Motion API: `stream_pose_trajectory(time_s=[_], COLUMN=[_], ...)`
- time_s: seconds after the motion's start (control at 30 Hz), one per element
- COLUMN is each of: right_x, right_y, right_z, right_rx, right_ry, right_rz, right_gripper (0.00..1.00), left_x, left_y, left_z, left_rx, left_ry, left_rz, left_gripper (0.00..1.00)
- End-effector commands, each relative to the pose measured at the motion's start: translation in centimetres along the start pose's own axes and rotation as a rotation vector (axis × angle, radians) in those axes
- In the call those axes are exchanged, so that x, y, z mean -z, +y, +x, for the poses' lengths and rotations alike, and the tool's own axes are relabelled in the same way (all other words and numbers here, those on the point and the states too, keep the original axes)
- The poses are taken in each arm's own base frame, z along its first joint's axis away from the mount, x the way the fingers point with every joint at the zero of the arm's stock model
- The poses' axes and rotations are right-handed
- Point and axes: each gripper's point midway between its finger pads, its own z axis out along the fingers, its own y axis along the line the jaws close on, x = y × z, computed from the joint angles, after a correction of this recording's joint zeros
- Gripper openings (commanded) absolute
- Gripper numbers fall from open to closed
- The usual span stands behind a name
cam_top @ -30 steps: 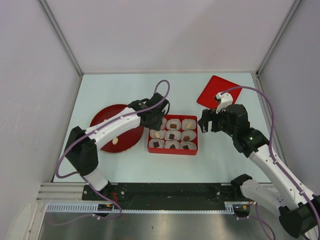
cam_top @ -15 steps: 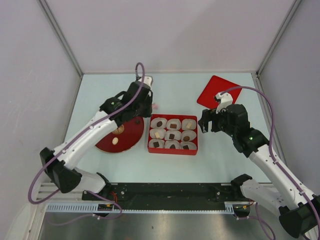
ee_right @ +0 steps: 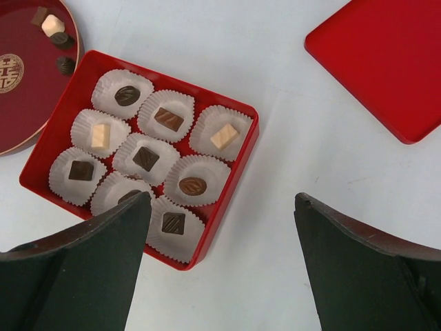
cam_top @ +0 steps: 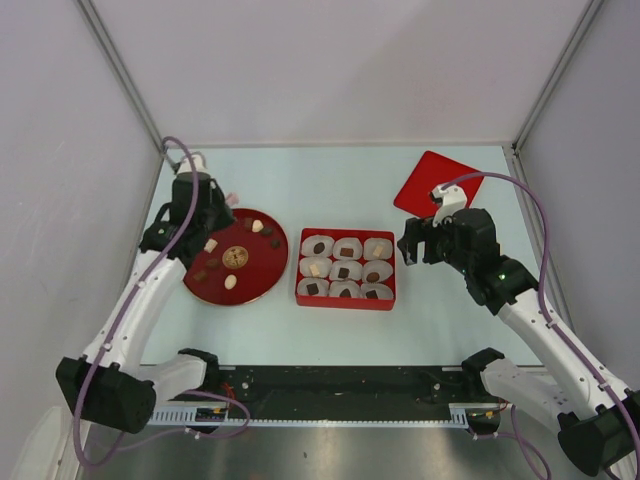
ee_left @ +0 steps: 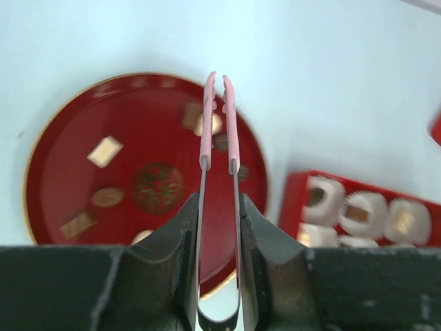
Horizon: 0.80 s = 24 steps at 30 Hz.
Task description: Pack the chocolate
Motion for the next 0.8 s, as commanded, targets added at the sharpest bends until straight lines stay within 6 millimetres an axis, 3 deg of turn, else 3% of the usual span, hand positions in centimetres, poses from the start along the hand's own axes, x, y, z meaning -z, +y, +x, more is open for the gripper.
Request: stream_pose_trajectory(time_s=[0.0,0.03,0.07,0.13,0.23,0.33,0.37,0.5,0.63,0.67,0.73,0.77], right_x=[-0.1,-0.1,-0.2,-0.3,-0.6,-0.8,-0.8,-1.1,-1.2,-1.2,-1.5,-1.6], right_y=[-0.5,-0.5,-0.5,-0.5,-0.3,-0.3,-0.2,-0.3,-0.5,-0.5,-0.6,-0.6], right_z=[-0.6,-0.6,-0.5,-0.6,-0.5,-0.5,-0.5,-0.2,0.0,0.1,0.3,0.4], right_rx=[0.012,0.010,0.009,0.009,0.009,0.011,0.012,0.022,0.038,0.041,0.046,0.050], right_ry=[-0.027,-0.026,-0.024,-0.024,-0.021,-0.018,-0.018,-0.006,0.003,0.005,0.014,0.017], right_rz=[0.020,0.019,0.017,0.016,0.010,0.009,0.007,0.012,0.014,0.013,0.015,0.016], right_gripper=[0.89,0.89,0.90,0.89,0.89,0.89,0.89,0.89,0.89,0.89,0.89,0.89], left_x=[-1.0,-1.3,-1.6,-2.5,-4.7,-6.6,-8.0,-10.7,-13.0,-13.5,-15.9,-16.4], left_y=[5.0,7.6,8.4,11.9,14.4,14.9,14.7,14.0,14.2,13.9,14.1,13.7], left_z=[-1.7,-1.9,-1.7,-1.6,-1.3,-2.2,-1.5,-2.7,-4.8,-6.3,-5.7,-7.1], left_rx=[0.162,0.207,0.226,0.283,0.269,0.174,0.152,0.076,-0.008,-0.053,-0.081,-0.111], left_ry=[-0.122,-0.137,-0.139,-0.155,-0.137,-0.119,-0.073,-0.067,-0.119,-0.151,-0.114,-0.133], left_rz=[-0.073,-0.128,-0.138,-0.201,-0.235,-0.221,-0.199,-0.127,-0.106,-0.085,-0.066,-0.050], left_gripper=[0.00,0.00,0.00,0.00,0.00,0.00,0.00,0.00,0.01,0.01,0.01,0.01])
